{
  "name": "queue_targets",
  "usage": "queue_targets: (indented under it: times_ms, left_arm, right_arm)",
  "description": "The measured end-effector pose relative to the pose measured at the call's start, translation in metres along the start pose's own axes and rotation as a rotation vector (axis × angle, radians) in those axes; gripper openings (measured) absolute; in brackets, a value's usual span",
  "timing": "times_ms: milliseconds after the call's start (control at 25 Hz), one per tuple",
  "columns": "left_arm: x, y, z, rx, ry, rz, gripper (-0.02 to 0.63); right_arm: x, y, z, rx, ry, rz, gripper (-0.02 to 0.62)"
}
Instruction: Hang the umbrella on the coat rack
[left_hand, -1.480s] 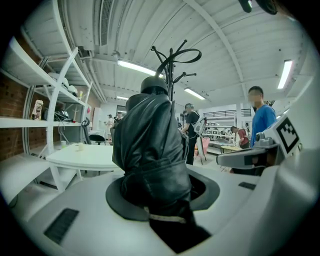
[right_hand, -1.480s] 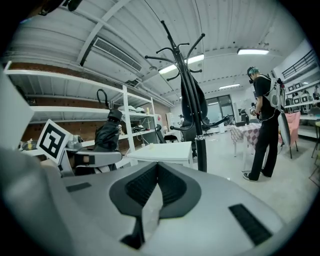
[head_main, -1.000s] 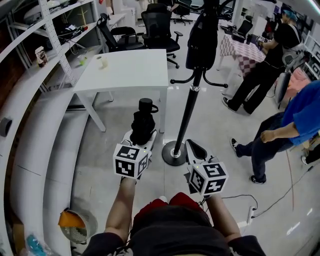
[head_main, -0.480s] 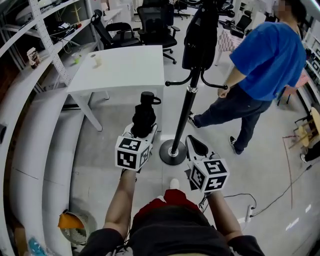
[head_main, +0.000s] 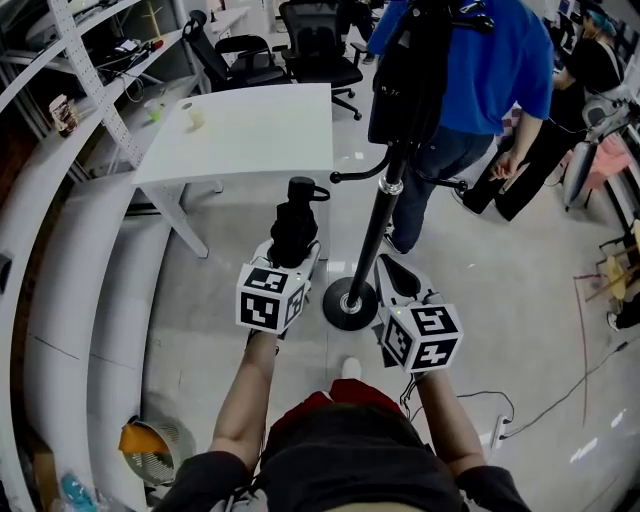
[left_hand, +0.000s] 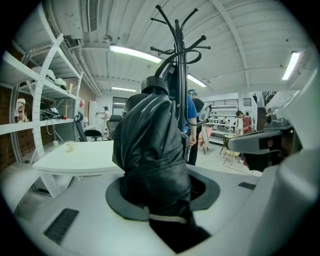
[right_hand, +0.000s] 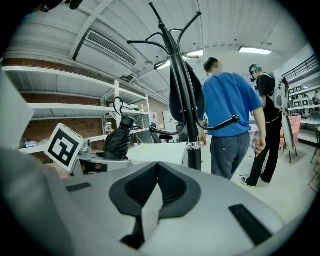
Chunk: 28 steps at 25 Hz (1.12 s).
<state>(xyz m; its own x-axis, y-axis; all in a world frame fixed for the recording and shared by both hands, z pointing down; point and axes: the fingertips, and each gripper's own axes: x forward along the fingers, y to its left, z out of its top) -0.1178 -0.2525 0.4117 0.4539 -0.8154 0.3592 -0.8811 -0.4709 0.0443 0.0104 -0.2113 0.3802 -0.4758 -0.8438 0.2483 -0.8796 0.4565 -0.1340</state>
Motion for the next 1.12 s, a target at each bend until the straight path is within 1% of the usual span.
queue_targets:
  times_ms: [520, 880, 1120]
  left_arm:
    - [0.051, 0.021, -0.010, -0.043, 0.058, 0.023, 0.160]
    - [0.079, 0.027, -0.018, -0.073, 0.097, 0.024, 0.160]
    - [0.090, 0.025, -0.024, -0.080, 0.118, 0.013, 0.160]
  right_arm:
    - [0.042, -0.027, 0.004, -0.008, 0.039, 0.019, 0.018]
    - [0.060, -0.042, -0.001, 0.008, 0.068, 0.025, 0.018]
    - [0.068, -0.048, -0.005, 0.018, 0.081, 0.030, 0.018]
